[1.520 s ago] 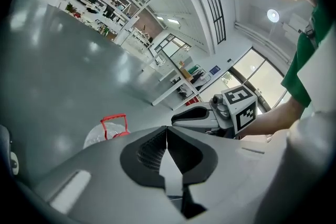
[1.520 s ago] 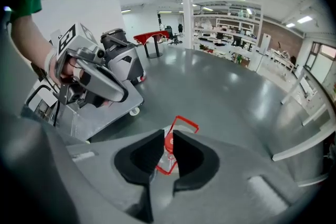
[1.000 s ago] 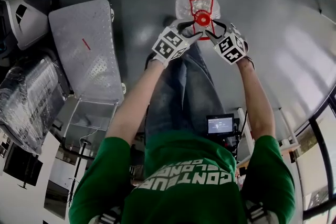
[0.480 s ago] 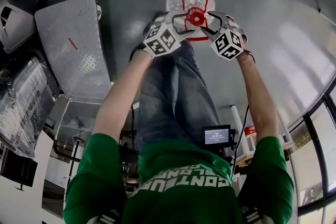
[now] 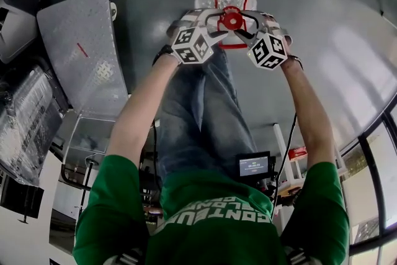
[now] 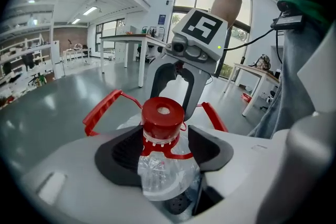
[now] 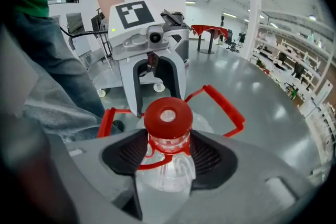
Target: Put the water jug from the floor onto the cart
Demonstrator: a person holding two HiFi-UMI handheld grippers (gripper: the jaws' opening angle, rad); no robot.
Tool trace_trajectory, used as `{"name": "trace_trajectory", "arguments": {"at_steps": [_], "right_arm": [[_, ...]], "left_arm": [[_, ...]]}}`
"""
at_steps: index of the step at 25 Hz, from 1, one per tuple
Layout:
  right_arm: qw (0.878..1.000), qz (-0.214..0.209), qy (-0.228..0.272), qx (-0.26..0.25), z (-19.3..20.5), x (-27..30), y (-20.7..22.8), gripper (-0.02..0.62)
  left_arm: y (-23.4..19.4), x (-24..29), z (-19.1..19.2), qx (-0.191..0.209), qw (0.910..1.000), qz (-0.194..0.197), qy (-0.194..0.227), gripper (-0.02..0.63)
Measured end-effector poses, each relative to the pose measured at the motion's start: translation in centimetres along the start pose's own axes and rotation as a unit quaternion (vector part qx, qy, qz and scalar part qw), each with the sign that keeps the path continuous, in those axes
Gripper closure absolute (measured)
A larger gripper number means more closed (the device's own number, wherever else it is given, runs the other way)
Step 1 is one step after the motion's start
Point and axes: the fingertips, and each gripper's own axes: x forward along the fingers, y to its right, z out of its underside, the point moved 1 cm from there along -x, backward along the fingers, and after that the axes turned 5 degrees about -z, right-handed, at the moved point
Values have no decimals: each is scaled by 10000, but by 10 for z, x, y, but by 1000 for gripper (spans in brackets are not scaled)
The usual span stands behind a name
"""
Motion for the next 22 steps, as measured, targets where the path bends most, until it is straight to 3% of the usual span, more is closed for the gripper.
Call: {"name": "trace_trajectory", "arguments": {"at_steps": [3,15,22], "right_arm": [[10000,28,86,7,1,-2,4,358],[9992,93,205,322,-1,-8,3,367],[9988,53,343,359,-23,-19,4,367]], "left_arm": [[-7,5,-3,1,9999,-149,64,365],[-7,6,-10,92,9997,-235,44,357],[-11,-16,-21,1,9990,-396,186,356]]}}
